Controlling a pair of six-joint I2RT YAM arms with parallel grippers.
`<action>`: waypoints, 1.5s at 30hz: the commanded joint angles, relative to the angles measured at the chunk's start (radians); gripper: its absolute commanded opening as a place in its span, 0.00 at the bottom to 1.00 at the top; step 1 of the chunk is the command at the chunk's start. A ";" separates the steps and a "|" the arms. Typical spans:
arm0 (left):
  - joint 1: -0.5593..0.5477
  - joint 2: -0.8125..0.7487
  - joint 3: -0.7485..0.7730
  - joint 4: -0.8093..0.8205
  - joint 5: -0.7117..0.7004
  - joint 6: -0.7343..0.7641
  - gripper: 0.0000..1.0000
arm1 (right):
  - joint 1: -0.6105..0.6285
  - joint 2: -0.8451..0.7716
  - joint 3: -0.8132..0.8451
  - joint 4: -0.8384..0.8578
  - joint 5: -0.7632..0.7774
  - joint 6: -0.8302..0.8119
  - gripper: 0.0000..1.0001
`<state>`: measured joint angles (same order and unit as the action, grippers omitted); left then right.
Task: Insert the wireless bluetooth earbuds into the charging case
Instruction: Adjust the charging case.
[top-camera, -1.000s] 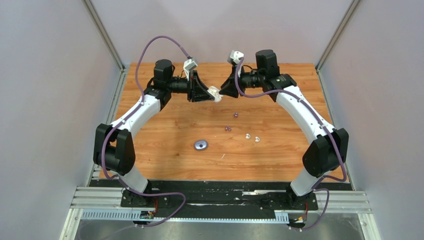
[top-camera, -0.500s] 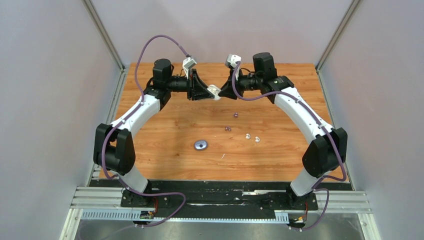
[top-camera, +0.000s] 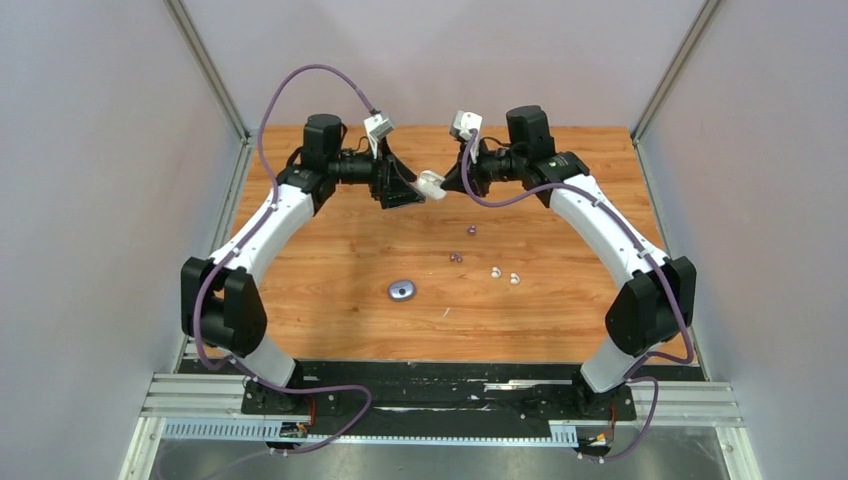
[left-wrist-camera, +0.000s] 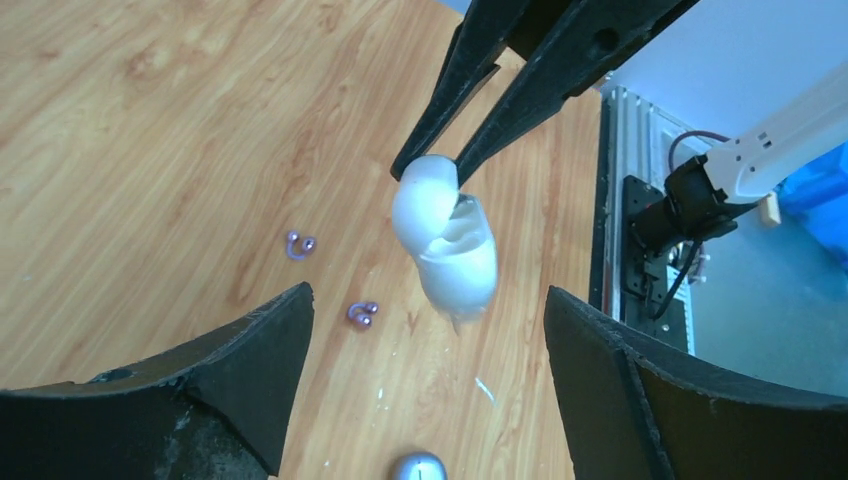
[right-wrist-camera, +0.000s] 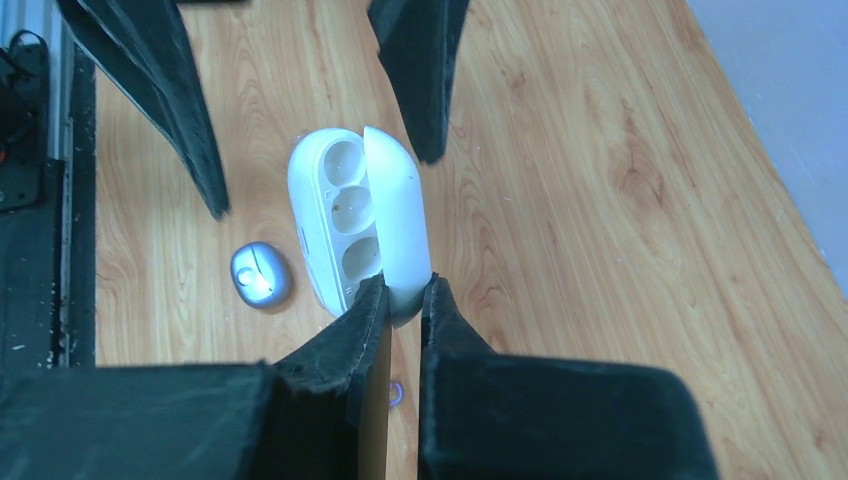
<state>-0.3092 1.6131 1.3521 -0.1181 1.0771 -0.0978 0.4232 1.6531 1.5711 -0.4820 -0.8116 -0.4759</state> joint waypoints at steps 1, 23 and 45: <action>0.029 -0.120 0.128 -0.193 -0.062 0.162 0.92 | 0.015 -0.060 0.031 -0.069 0.024 -0.134 0.00; -0.007 0.100 0.539 -0.782 -0.021 0.465 0.70 | 0.119 -0.055 0.104 -0.125 0.115 -0.222 0.00; -0.009 -0.065 0.180 -0.347 -0.198 0.197 0.88 | 0.125 -0.052 0.091 -0.068 0.198 -0.134 0.00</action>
<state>-0.3161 1.5932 1.5295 -0.5396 0.8787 0.1089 0.5419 1.6196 1.6299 -0.5915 -0.6067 -0.6296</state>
